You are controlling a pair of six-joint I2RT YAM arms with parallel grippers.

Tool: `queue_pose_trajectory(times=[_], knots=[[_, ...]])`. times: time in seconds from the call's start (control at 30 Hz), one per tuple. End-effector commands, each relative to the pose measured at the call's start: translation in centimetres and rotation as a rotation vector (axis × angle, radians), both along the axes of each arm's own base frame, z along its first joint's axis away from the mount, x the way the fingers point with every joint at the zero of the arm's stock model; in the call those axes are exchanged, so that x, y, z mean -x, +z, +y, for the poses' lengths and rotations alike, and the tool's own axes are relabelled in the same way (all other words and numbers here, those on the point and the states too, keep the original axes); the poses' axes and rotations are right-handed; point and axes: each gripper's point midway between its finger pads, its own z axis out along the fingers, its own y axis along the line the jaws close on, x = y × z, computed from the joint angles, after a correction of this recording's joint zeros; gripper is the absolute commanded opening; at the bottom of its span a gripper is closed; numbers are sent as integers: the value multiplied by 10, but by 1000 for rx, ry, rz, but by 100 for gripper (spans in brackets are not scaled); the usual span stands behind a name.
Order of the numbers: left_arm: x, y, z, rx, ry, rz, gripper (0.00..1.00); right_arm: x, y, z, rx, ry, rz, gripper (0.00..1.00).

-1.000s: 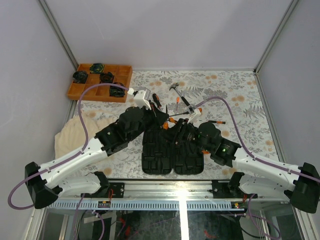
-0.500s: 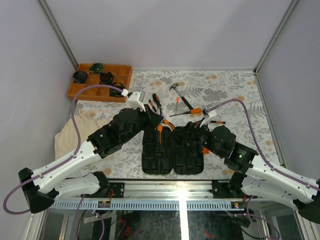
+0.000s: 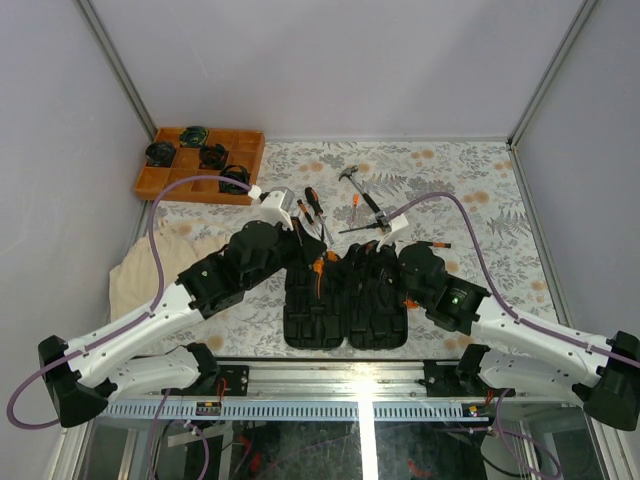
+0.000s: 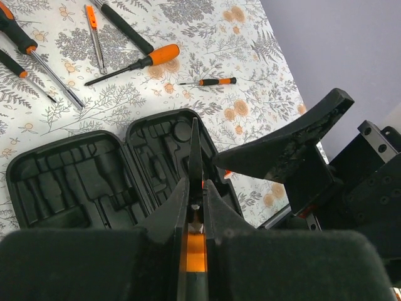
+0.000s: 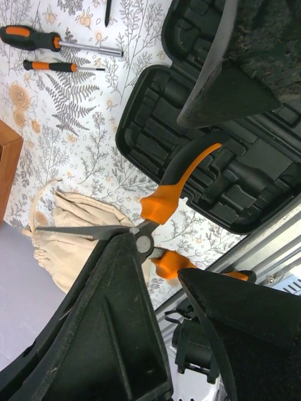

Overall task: Sort the tools into containers
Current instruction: Pick up the pliers at the center of the board.

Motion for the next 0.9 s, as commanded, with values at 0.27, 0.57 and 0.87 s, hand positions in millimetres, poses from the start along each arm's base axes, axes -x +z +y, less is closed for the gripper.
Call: queue_pose_trajectory(times=[0.27, 0.57, 0.87], knots=[[-2, 11, -13, 69, -25, -12, 0, -4, 37, 35, -125, 77, -41, 93], [-2, 11, -14, 72, -29, -12, 0, -9, 15, 37, -80, 46, 22, 73], [-2, 7, -17, 68, -40, -3, 0, -11, 13, 33, -83, 16, 33, 41]])
